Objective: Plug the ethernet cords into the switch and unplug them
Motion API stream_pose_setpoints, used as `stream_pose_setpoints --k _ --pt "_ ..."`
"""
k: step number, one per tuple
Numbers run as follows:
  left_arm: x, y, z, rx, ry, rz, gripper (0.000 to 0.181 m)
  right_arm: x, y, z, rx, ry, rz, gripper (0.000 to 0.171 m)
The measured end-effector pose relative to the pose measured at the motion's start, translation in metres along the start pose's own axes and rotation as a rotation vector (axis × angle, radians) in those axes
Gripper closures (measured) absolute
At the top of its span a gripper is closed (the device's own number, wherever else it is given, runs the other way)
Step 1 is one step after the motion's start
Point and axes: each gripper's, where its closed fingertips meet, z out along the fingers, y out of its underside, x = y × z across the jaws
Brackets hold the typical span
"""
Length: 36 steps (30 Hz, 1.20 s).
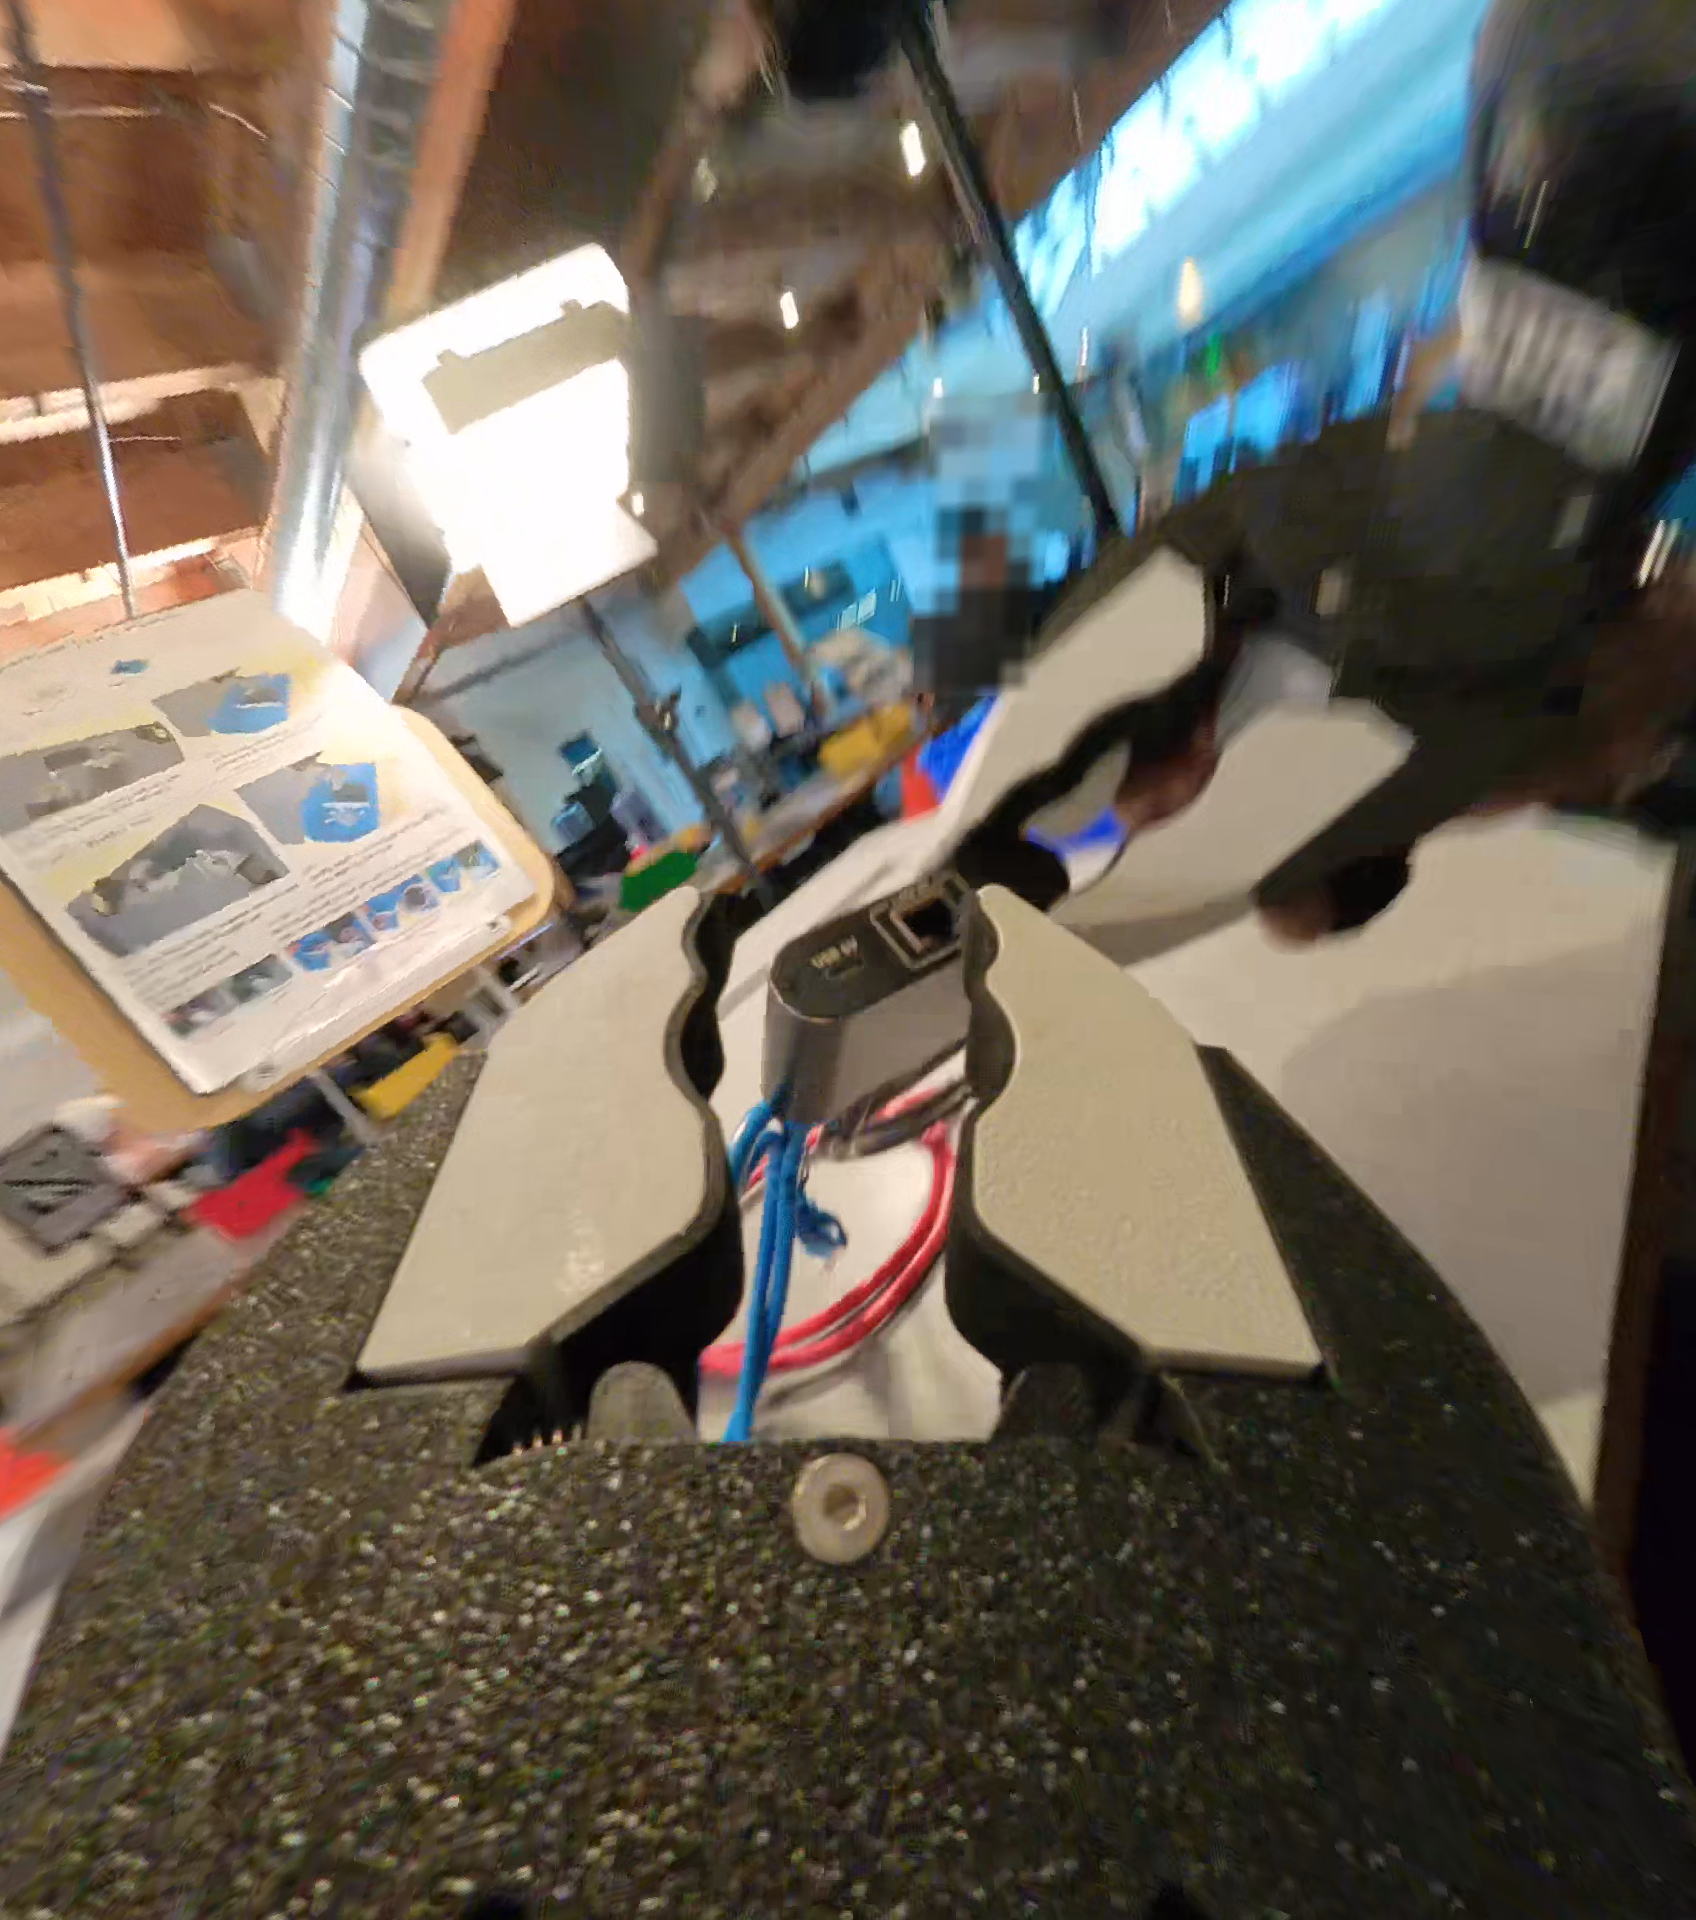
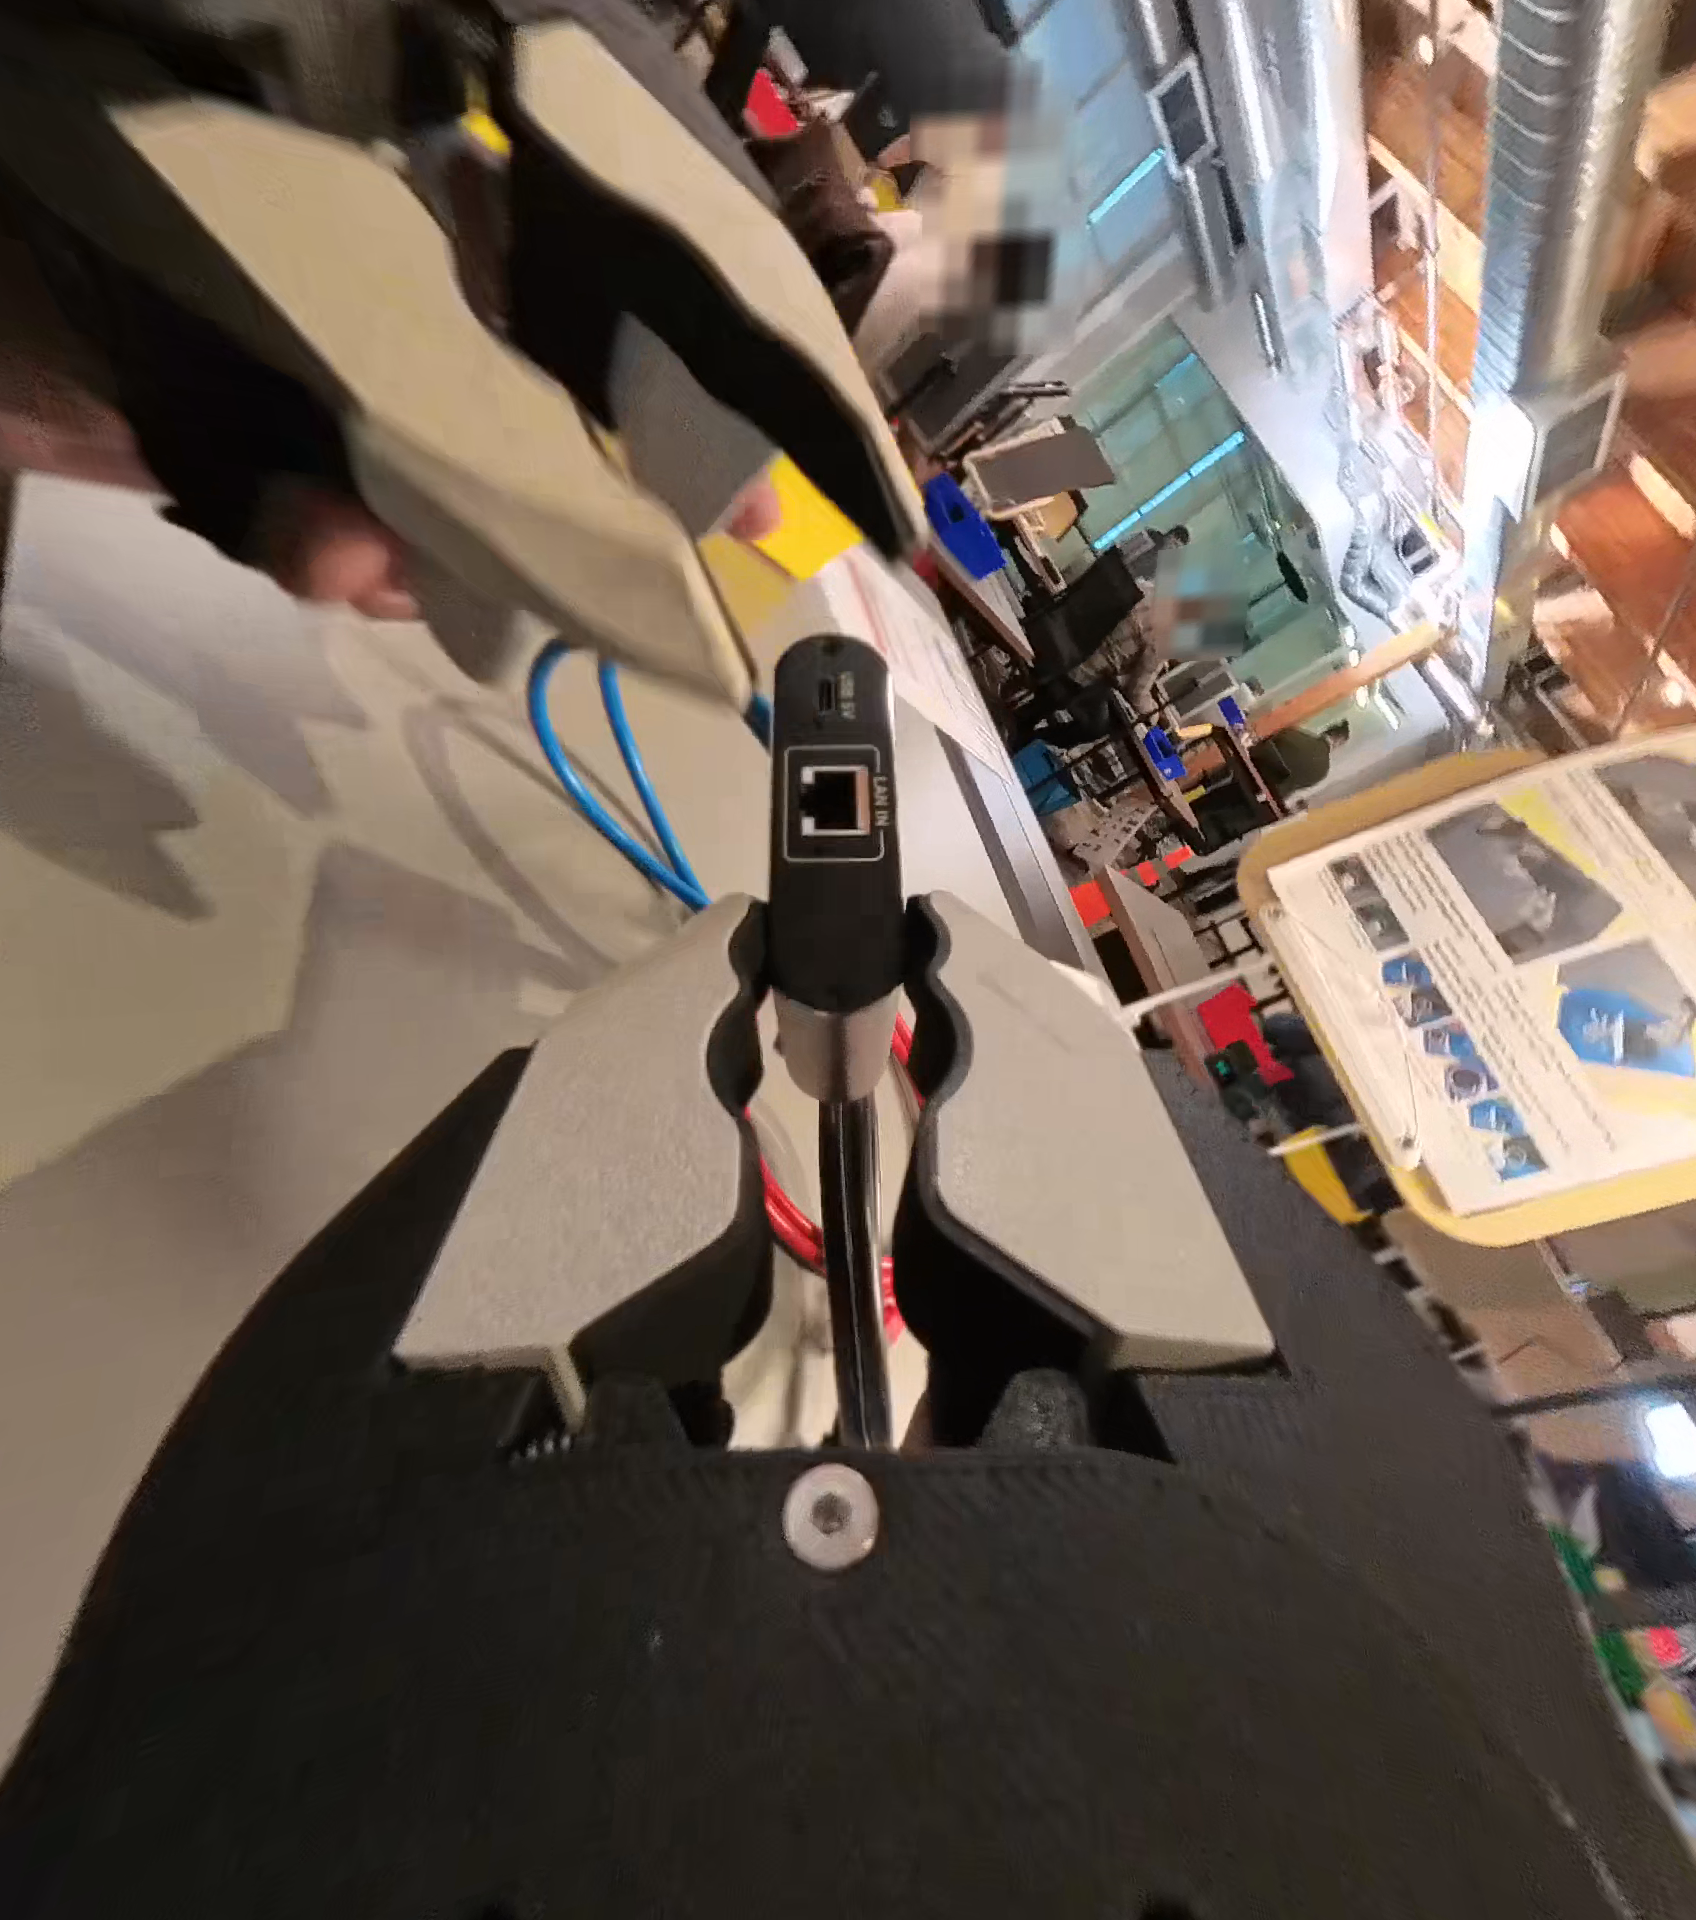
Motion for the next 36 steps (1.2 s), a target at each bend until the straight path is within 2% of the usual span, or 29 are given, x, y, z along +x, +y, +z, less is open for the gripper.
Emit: stream_pose_setpoints --k 3,6,10,14,22,28,32,36 --pt "-0.013 -0.017 -0.007 0.175 0.02 -0.348 0.141 0.017 0.012 0.0 0.011 0.052 0.165 0.146" --pt "-0.017 -0.016 -0.006 0.269 0.095 -0.698 0.146 0.033 0.019 -0.002 0.055 0.085 0.362 0.147" --pt "-0.002 0.007 0.012 0.227 0.193 -1.024 0.144 0.049 0.023 -0.008 0.128 0.103 0.579 0.147" --pt "0.019 0.02 0.029 0.186 0.264 -1.216 0.138 0.06 0.021 -0.015 0.204 0.094 0.736 0.147" --pt "0.049 0.009 0.045 0.179 0.354 -1.322 0.135 0.068 0.01 -0.021 0.311 0.062 0.928 0.146" --pt "0.043 0.014 0.049 0.225 0.281 -1.439 0.133 0.068 -0.001 -0.022 0.349 0.048 0.993 0.146" --pt "0.035 0.013 0.045 0.279 0.233 -1.404 0.134 0.073 -0.012 -0.029 0.421 0.029 1.057 0.146" --pt "0.038 0.012 0.047 0.253 0.208 -1.343 0.133 0.073 -0.015 -0.03 0.43 0.036 1.035 0.146"
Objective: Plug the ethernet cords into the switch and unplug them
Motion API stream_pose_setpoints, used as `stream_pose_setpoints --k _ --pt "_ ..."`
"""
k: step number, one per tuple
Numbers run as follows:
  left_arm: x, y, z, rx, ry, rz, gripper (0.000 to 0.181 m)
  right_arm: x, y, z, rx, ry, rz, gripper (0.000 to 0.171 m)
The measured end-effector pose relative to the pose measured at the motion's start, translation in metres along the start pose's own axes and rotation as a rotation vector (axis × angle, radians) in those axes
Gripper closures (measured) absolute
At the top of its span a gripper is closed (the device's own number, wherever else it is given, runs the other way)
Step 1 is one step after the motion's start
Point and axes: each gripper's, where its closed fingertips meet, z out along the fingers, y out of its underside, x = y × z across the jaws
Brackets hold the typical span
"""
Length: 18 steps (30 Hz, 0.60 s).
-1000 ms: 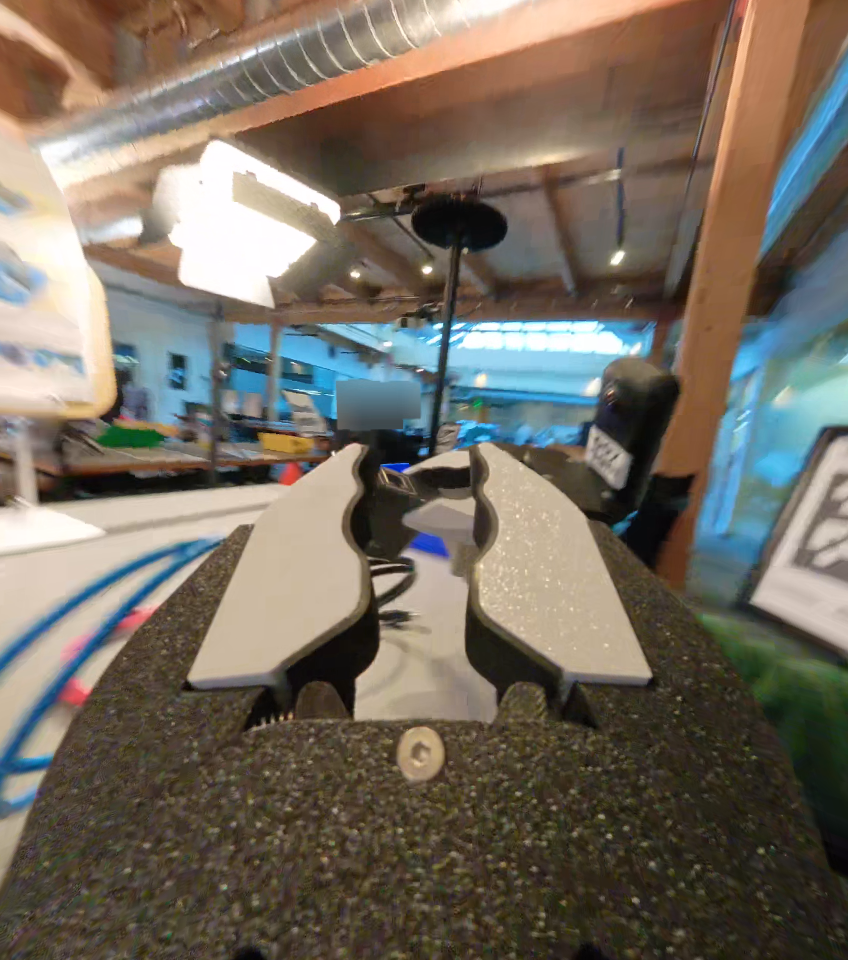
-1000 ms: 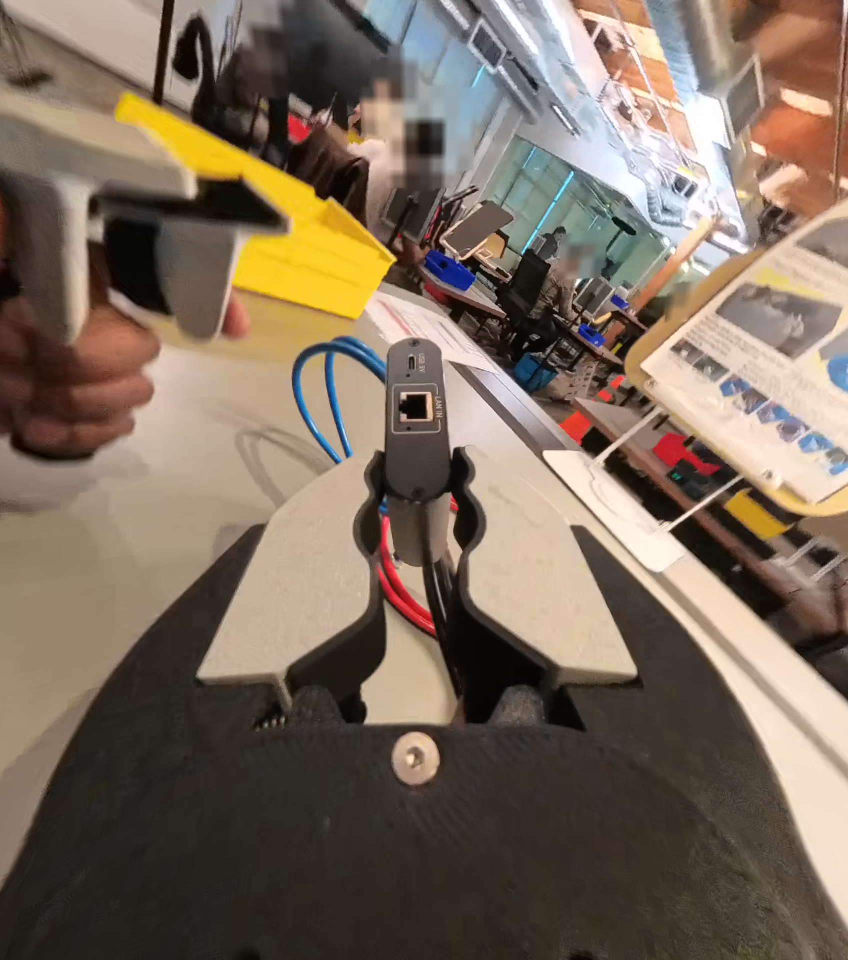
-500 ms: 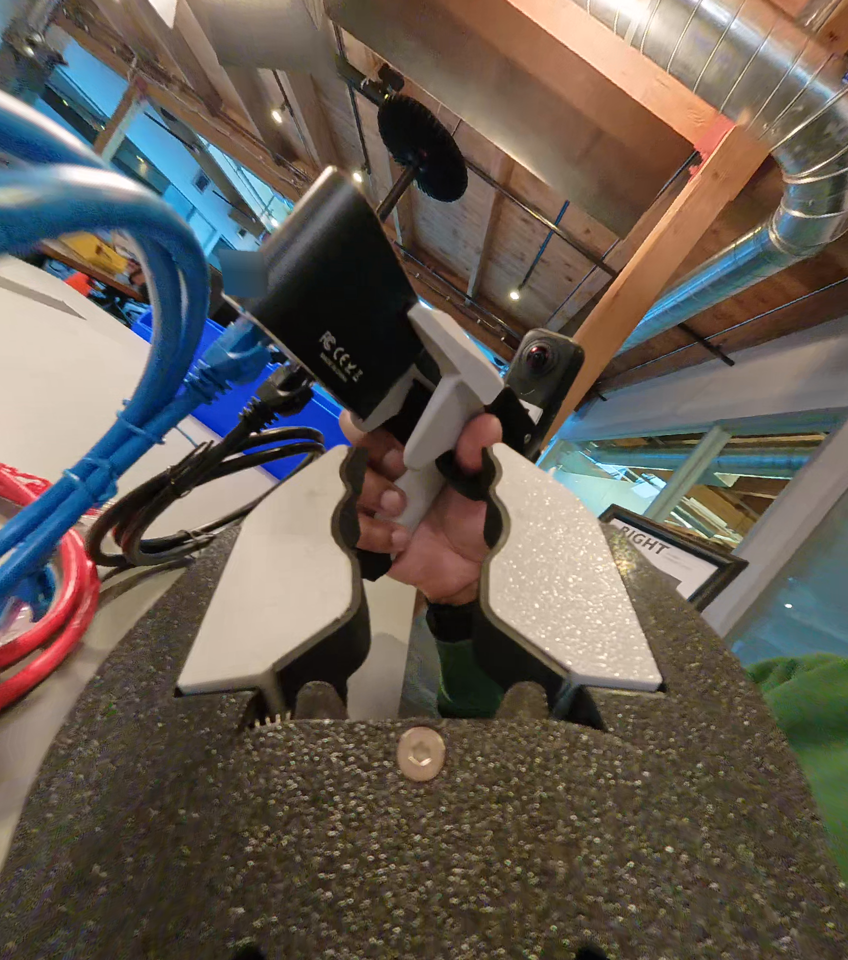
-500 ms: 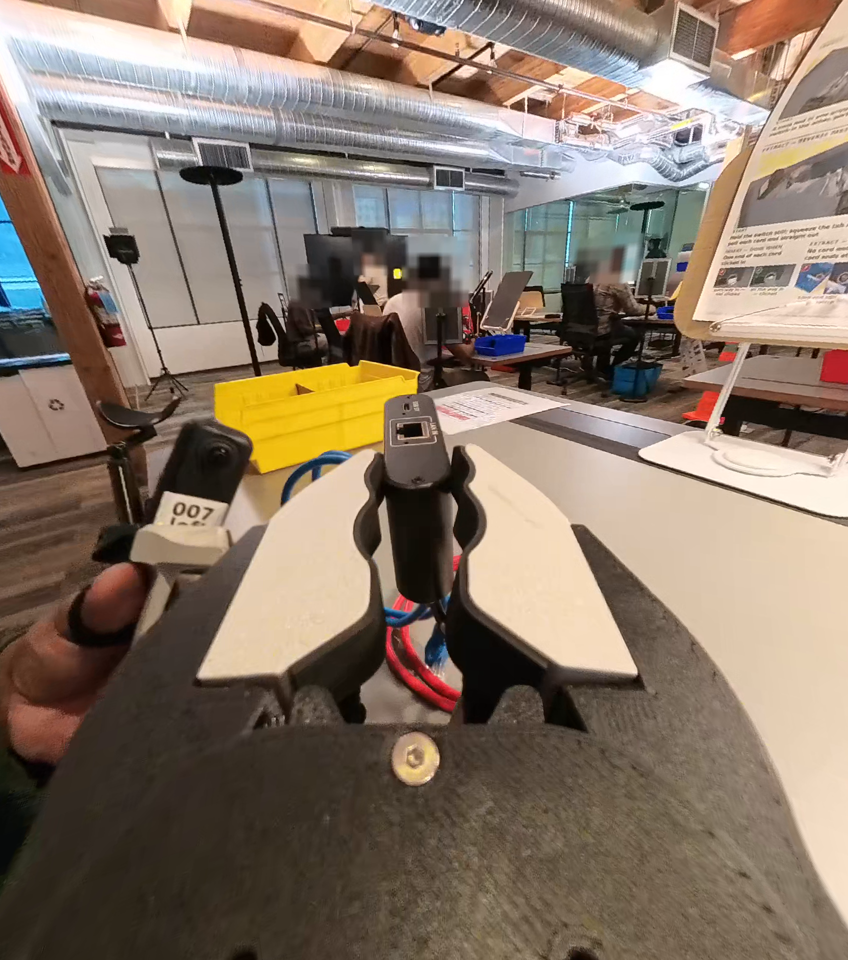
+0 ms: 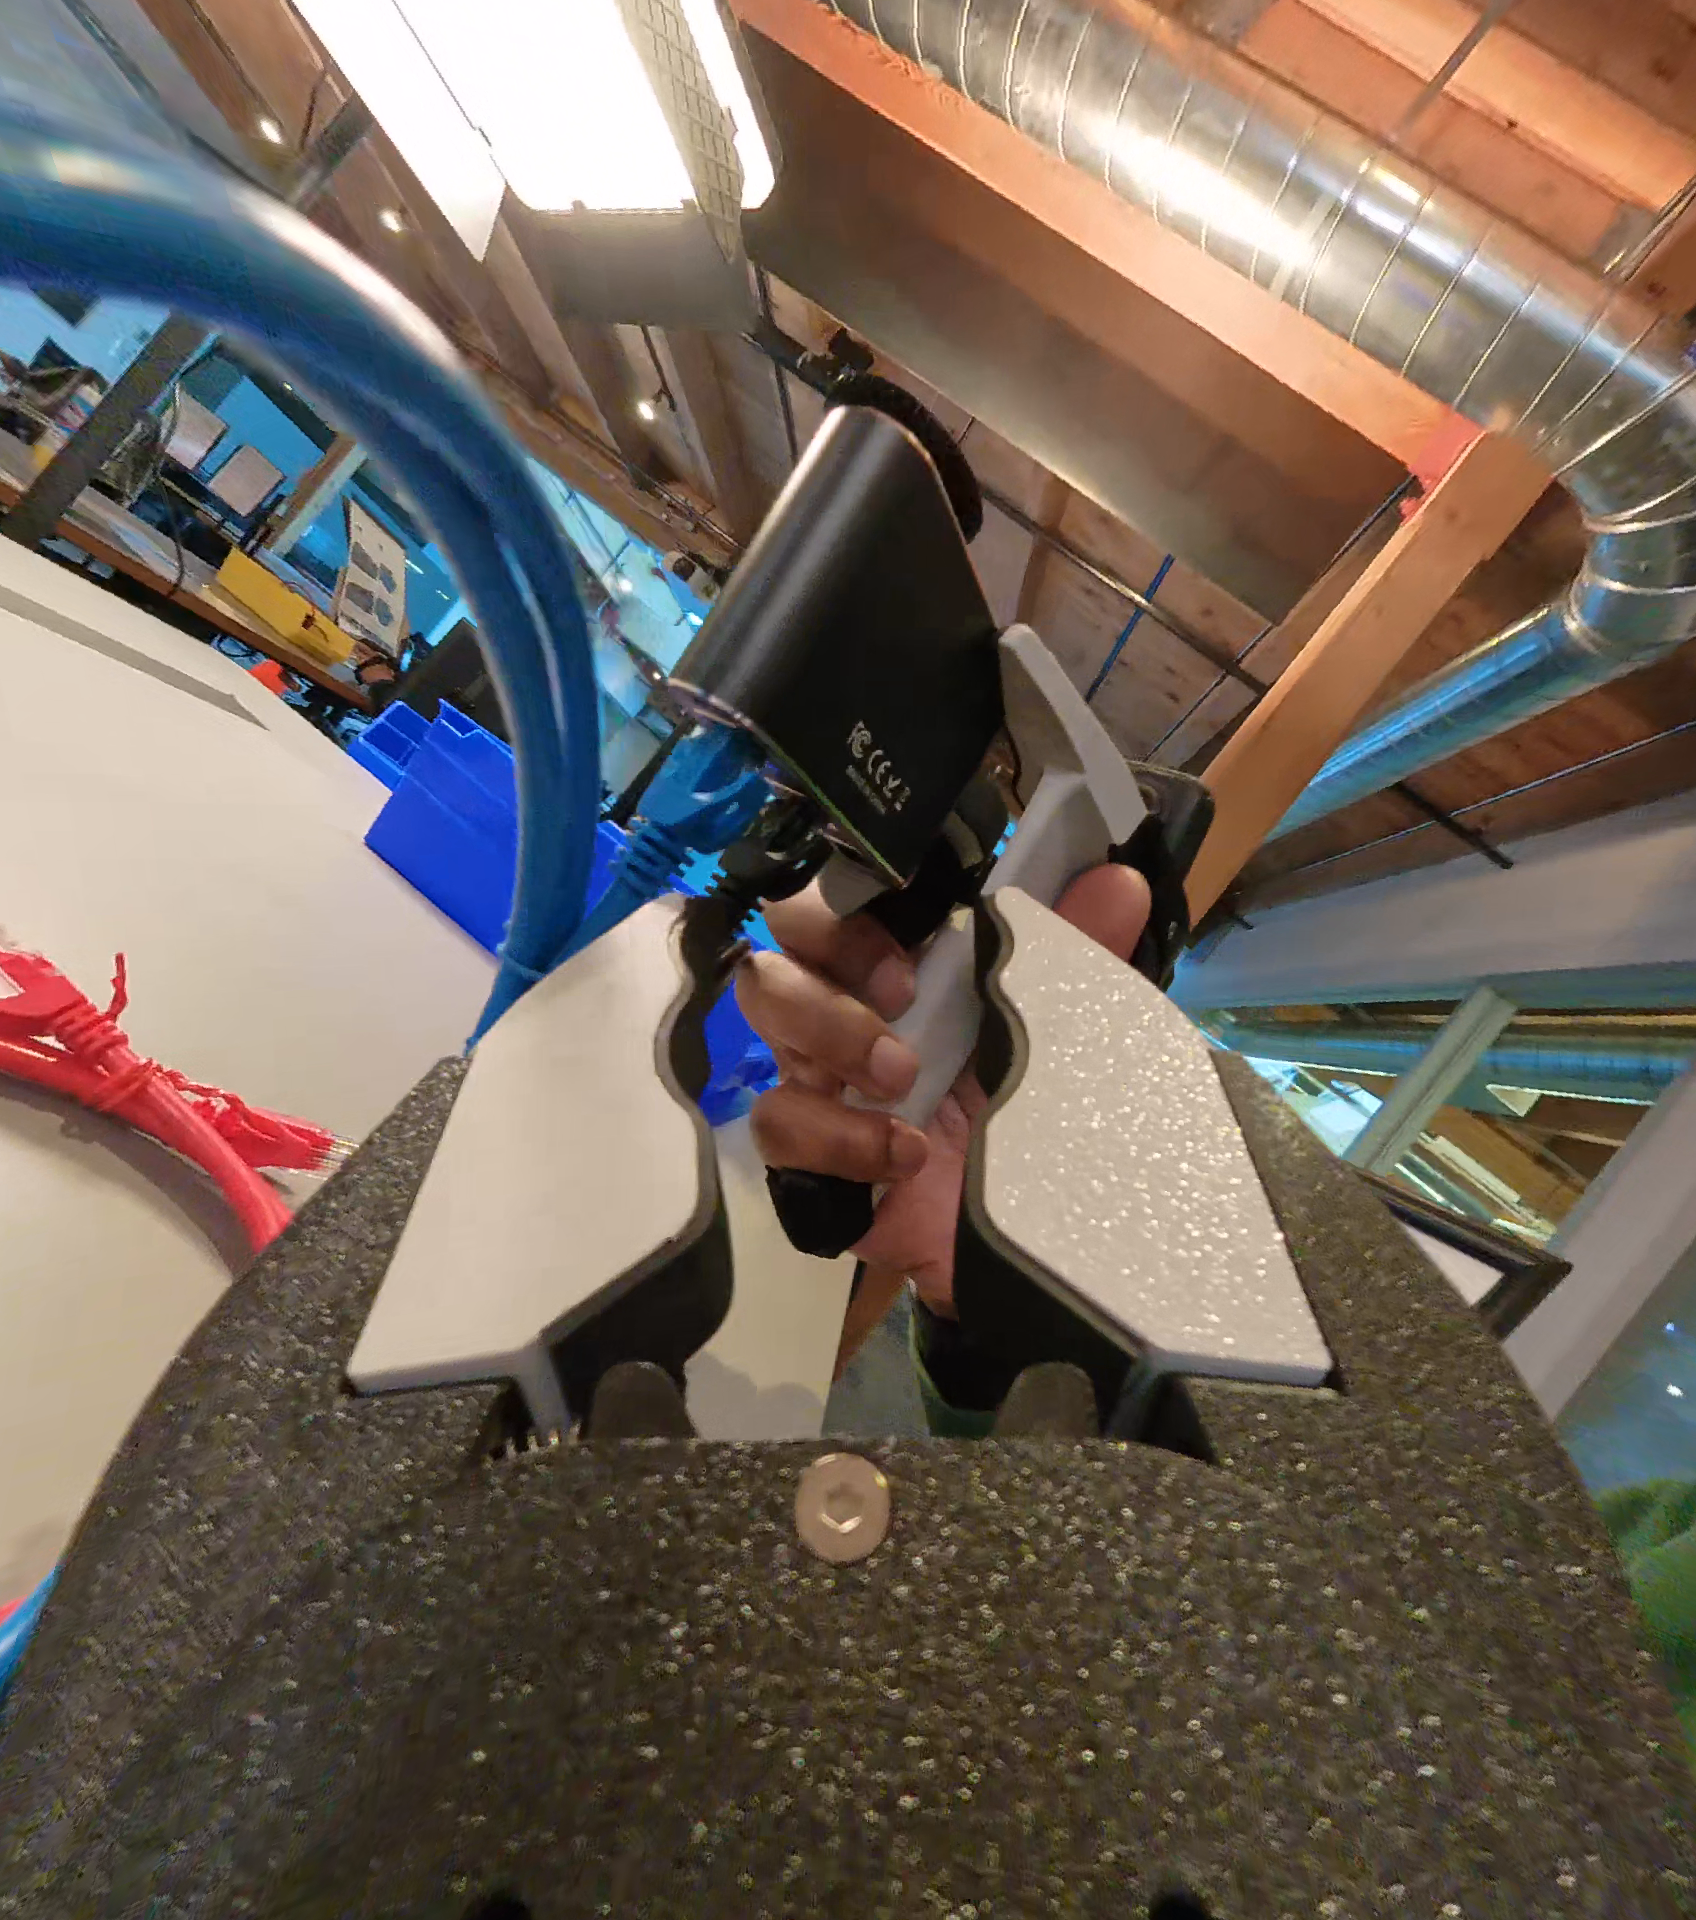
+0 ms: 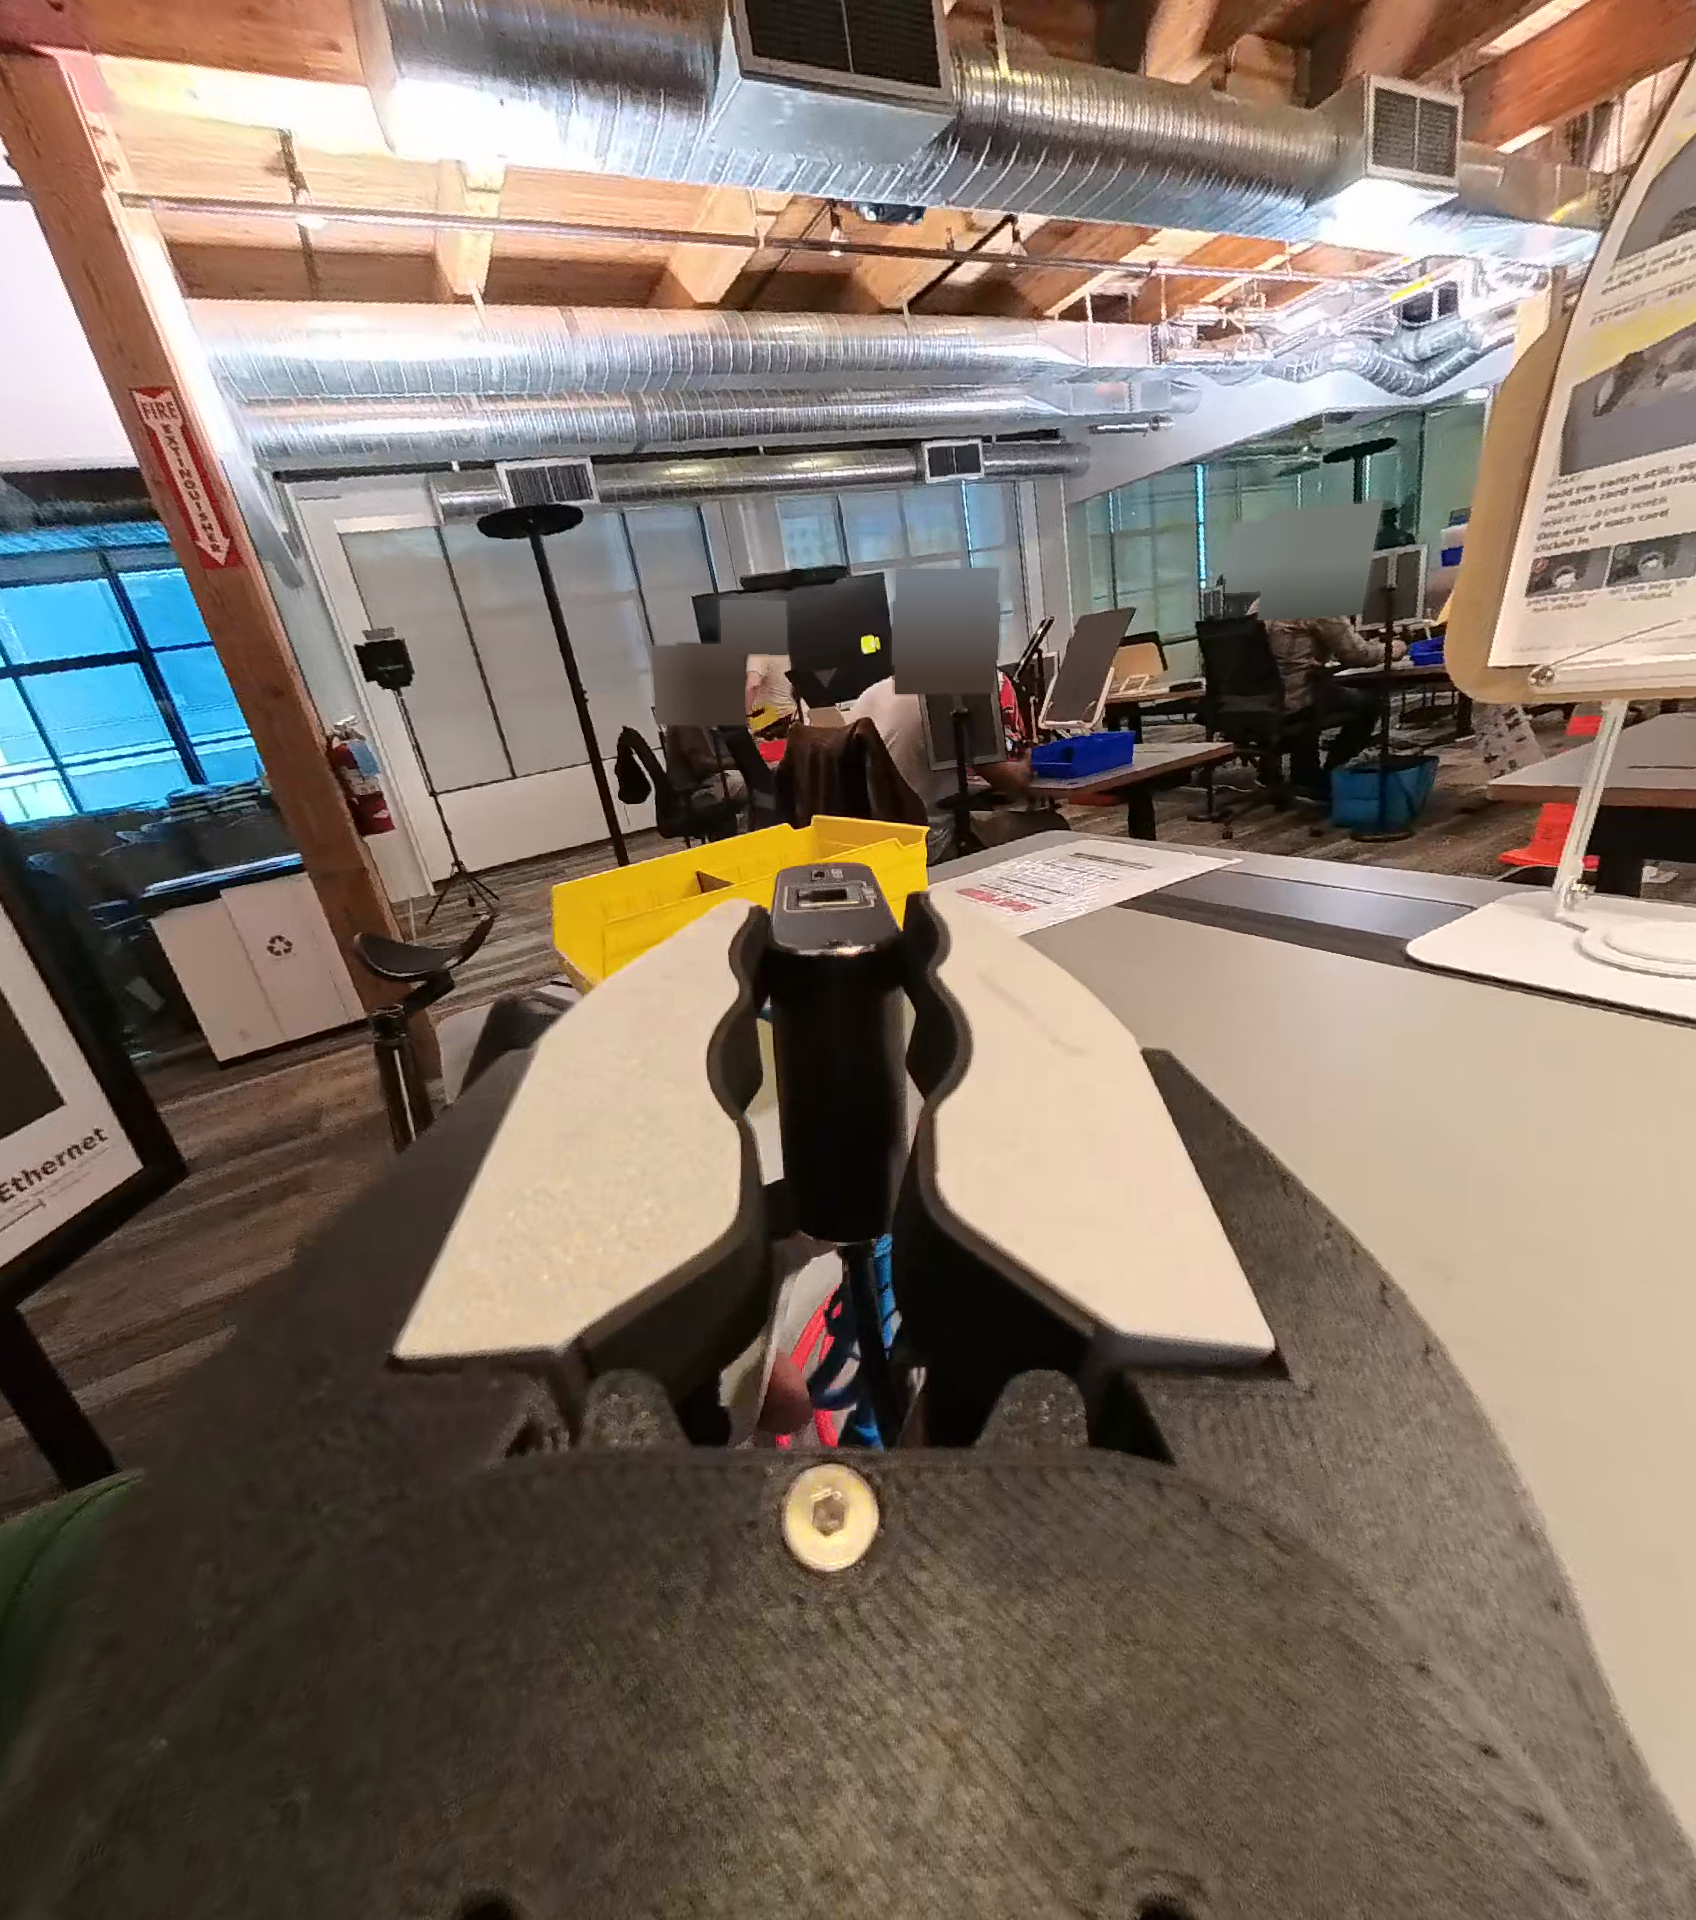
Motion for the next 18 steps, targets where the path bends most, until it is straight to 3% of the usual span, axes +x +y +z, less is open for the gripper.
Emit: stream_pose_setpoints --k 5,9,15,18 --pt "0.004 -0.001 -0.001 -0.039 -0.011 0.093 0.133 -0.005 0.001 0.002 0.028 -0.019 -0.029 0.146" --pt "0.022 -0.015 -0.006 -0.117 -0.026 0.356 0.139 -0.007 -0.001 0.001 0.032 -0.031 -0.019 0.146" --pt "0.049 -0.067 -0.025 -0.191 -0.116 0.863 0.14 -0.009 -0.003 -0.001 0.02 -0.094 0.032 0.146" --pt "0.043 -0.088 -0.029 -0.289 -0.137 0.96 0.138 -0.015 -0.003 -0.002 0.017 -0.15 0.046 0.146"
